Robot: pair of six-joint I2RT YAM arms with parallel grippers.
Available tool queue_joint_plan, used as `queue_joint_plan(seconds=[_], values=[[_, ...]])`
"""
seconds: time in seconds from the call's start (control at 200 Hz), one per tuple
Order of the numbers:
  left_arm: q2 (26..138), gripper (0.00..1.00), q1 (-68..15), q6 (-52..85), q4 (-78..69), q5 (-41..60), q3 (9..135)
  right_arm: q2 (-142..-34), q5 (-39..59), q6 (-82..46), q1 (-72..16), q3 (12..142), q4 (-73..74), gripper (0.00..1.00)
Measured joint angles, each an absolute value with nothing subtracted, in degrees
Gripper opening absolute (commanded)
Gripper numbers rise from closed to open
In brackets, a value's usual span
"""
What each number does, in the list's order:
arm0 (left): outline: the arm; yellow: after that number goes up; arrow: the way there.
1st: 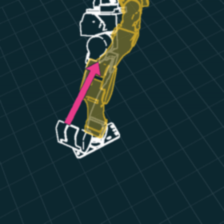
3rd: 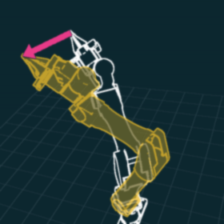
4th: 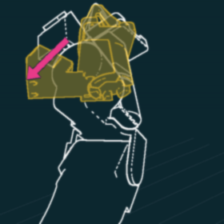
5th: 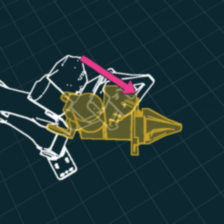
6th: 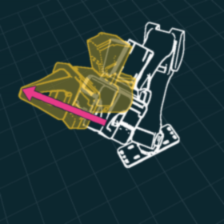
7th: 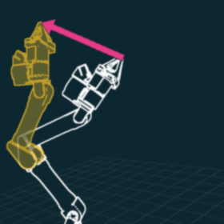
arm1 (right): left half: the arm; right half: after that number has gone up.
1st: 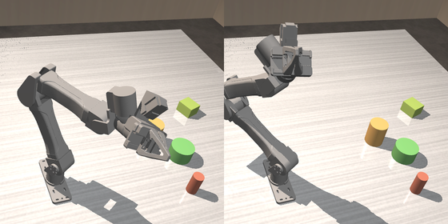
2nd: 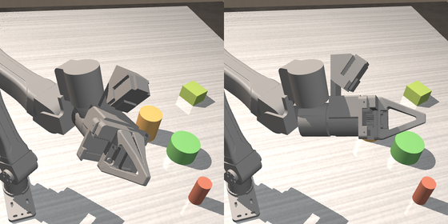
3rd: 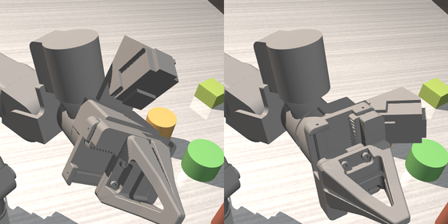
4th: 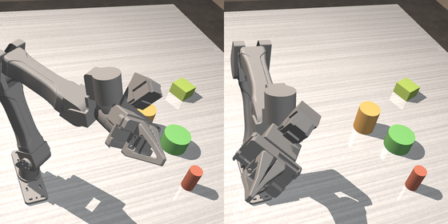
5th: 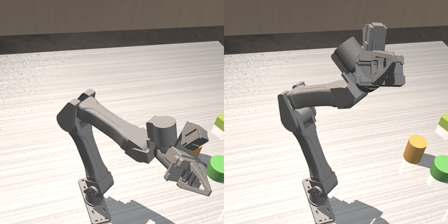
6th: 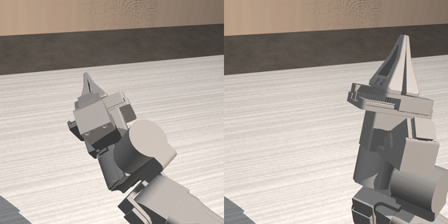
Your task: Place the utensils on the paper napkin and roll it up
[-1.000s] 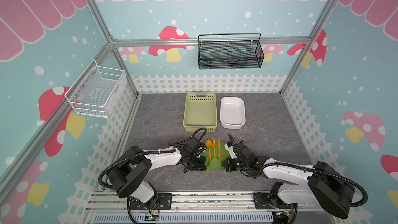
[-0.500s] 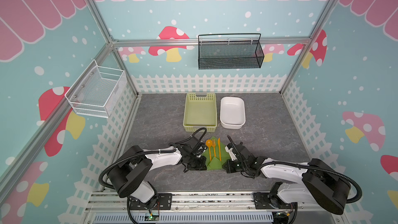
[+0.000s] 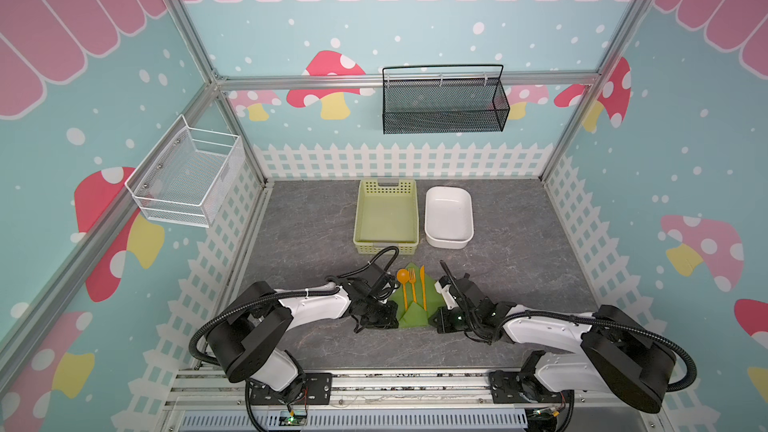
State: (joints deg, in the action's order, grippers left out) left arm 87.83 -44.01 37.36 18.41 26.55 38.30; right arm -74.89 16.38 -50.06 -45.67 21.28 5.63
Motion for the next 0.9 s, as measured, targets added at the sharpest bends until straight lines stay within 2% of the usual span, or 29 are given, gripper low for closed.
queue_joint_plan(seconds=[0.345,0.585,0.901], values=[[84.2,0.08,-46.5,38.7,22.4,24.8,41.8,-75.8,17.0,-50.4,-45.6,21.3,7.1,0.00],[89.4,0.07,-51.1,38.9,22.0,24.5,47.7,-75.8,17.2,-50.7,-45.4,21.3,7.2,0.00],[93.4,0.04,-51.5,39.7,22.1,21.9,47.9,-75.7,17.1,-51.1,-45.4,21.0,7.6,0.00]])
